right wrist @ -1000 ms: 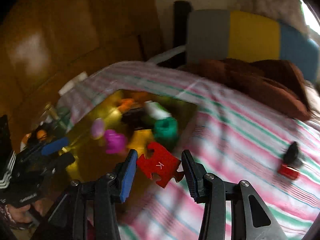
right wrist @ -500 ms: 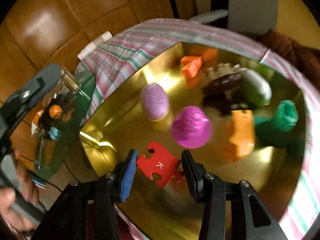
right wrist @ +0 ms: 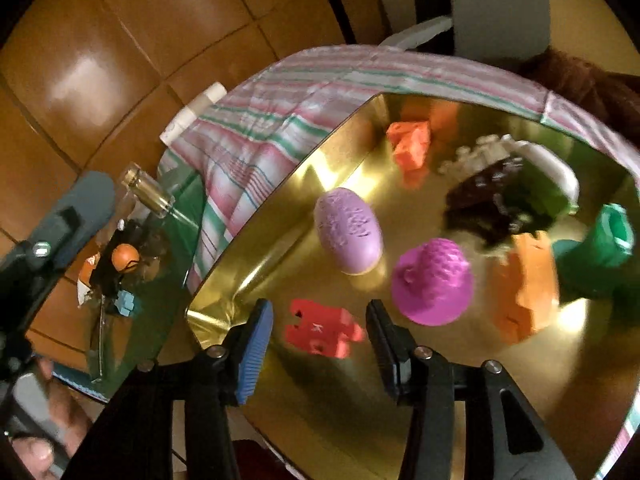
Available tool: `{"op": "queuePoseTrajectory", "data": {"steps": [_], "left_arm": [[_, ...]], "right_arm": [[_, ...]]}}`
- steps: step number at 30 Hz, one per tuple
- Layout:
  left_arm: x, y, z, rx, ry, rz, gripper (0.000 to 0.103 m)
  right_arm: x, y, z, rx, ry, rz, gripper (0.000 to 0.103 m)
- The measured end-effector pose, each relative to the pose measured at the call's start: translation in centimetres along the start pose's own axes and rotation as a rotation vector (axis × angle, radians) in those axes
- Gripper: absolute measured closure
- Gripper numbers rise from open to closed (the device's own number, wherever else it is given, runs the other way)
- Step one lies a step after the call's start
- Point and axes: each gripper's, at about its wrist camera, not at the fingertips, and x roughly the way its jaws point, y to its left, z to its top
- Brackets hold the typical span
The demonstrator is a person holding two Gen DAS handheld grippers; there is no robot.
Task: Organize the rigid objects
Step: 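Carry the red puzzle piece into the gold tray and release with the right tool, then move both tools from the tray back toward the red cylinder and jar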
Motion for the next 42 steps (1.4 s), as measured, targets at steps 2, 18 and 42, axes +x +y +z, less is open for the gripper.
{"op": "queuePoseTrajectory", "data": {"steps": [2,18,42], "left_arm": [[0.1,-0.4,-0.3,0.01,0.01,-0.007,0.052],[0.2,-7.1,-3.8,0.198,0.095,-0.154,0.052],[-0.9,-17.2,-7.9,0.416,0.201,-0.346,0.052]], "right_arm": [[-1.1,-0.2,-0.3,-0.004,-0.02,-0.009,0.053],[-8.8,-5.2,-2.7,0.05,-0.145,-0.127,0.052],[-16.2,-21.4,-9.0,0.277,-0.107,-0.43,0.05]]}}
